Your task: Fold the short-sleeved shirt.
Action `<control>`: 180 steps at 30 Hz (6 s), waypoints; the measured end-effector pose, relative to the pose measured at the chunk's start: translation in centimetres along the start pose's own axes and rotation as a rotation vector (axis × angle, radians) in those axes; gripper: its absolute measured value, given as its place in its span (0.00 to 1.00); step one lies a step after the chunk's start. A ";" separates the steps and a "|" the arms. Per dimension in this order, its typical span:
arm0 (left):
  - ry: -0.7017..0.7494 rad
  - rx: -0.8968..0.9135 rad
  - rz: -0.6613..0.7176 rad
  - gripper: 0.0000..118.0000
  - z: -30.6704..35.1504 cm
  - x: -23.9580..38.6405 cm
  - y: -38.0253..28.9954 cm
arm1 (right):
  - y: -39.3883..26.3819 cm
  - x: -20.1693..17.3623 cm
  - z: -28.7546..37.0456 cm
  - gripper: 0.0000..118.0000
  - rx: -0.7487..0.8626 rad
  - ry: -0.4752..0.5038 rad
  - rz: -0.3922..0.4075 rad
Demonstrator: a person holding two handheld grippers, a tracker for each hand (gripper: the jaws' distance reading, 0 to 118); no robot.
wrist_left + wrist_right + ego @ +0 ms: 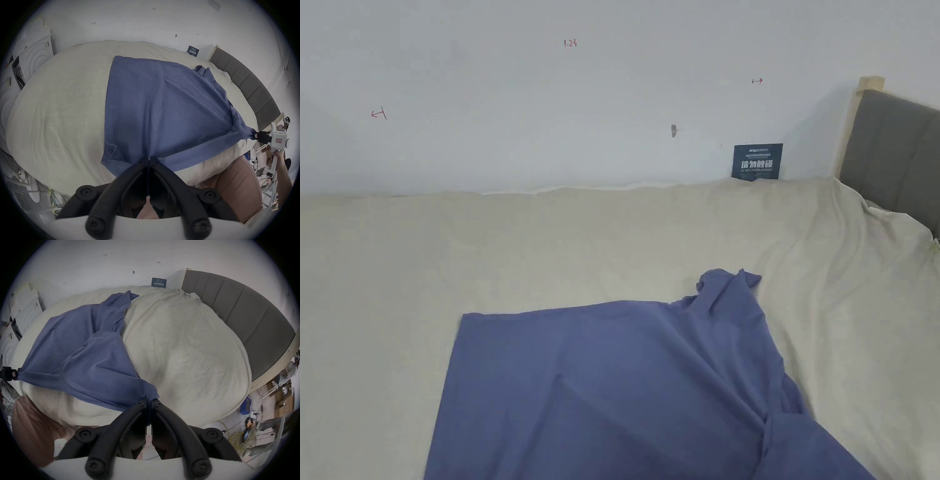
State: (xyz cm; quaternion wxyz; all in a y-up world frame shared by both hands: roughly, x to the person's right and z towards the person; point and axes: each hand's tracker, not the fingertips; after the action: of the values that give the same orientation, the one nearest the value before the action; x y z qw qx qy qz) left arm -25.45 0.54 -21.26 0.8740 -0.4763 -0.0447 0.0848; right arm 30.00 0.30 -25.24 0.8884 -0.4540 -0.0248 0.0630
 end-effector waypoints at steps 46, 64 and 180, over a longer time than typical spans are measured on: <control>-0.031 0.078 0.117 0.06 4.7 -0.2 -4.5 | -1.7 -5.9 11.2 0.00 0.528 0.389 -0.170; 0.182 -0.033 0.063 0.03 -2.3 0.4 -3.9 | -3.3 -6.7 9.7 0.00 0.391 0.386 -0.142; 0.171 -0.230 0.085 1.00 -9.8 -5.8 14.5 | 2.9 -5.5 2.1 0.00 0.301 0.371 -0.312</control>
State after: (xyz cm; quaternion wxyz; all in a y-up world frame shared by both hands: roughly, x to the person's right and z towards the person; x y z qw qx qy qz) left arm -31.13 -0.91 -38.71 0.8100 -0.5801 0.0407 0.0751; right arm 24.12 2.91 -26.26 0.9342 -0.3113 0.0786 -0.1556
